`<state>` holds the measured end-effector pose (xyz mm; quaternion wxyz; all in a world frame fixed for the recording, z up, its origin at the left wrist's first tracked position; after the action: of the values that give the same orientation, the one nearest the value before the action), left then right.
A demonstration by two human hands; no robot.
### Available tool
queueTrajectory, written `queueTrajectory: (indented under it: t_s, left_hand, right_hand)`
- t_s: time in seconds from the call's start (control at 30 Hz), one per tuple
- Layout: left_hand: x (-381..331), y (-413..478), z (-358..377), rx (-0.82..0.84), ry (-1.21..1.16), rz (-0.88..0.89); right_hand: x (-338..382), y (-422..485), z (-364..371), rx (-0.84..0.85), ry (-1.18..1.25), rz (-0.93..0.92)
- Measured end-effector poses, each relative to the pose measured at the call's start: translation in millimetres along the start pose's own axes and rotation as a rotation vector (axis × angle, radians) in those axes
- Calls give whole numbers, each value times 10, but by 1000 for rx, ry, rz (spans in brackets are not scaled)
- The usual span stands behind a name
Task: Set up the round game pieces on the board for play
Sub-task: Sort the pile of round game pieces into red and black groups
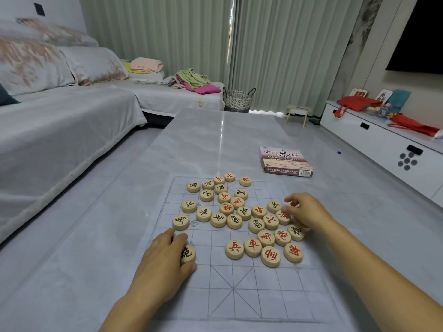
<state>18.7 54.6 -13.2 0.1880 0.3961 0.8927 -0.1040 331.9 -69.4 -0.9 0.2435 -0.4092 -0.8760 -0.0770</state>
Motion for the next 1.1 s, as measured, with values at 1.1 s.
queueTrajectory:
  t_s: [1.1]
  left_hand:
    - [31,-23,-35,-12,38,-11]
  right_hand:
    - [-116,-607,-19,214,-224,-99]
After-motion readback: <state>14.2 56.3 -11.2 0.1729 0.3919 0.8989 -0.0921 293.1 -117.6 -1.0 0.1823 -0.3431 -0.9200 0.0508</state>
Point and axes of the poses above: each hand's wrist, its own y-axis towards the middle knuckle, its own z-axis out of the palm, x = y × z, the point moved 6 cm from there along y, towards the middle knuckle, and after that the axes turned 3 degrees about x, right-handed, at the moved point
